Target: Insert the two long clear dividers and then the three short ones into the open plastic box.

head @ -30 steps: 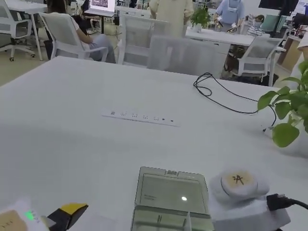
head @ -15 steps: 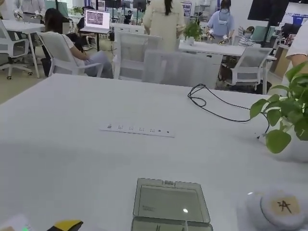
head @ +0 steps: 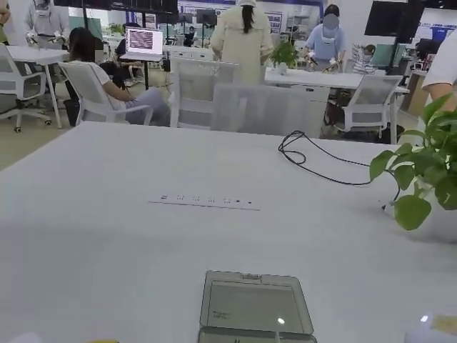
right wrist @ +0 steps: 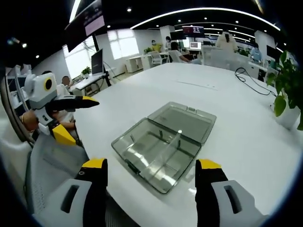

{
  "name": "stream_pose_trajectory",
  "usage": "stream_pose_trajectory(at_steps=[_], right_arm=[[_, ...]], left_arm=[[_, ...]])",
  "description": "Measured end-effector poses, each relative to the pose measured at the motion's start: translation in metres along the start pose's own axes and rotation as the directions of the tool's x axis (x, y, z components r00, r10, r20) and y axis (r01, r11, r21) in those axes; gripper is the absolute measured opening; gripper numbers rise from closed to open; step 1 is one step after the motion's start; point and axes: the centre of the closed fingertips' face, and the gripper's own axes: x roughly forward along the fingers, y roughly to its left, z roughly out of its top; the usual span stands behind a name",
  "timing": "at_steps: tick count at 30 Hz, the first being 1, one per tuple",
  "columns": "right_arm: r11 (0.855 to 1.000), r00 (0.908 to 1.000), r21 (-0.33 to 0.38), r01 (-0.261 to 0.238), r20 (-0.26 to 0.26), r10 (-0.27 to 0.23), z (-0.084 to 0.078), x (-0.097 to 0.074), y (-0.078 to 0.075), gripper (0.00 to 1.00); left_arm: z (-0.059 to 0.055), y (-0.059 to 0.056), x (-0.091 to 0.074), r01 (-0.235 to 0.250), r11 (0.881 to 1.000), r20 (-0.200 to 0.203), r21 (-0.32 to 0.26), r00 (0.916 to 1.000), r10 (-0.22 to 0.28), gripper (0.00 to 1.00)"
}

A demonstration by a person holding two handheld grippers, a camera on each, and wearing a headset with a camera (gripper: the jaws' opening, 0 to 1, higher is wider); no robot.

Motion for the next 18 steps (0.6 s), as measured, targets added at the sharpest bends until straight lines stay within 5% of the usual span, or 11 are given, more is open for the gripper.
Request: stream_pose_trajectory(at_steps=[10, 18], right_arm=[[1.000, 0.9984, -0.004, 0.016, 0.054, -0.016, 0.004, -0.013, -0.009, 0.79], [1.000, 0.9976, -0.026, 0.015, 0.068, -0.014, 0.002, -0.016, -0.010, 0.81]], left_arm=[[-0.010, 0.012, 0.000, -0.042, 0.998, -0.065, -0.049, 0.9971, 0.039, 0.82], [-0.022, 0.029, 0.004, -0.093, 0.994, -0.153, -0.052, 0.9847, 0.084, 0.76]])
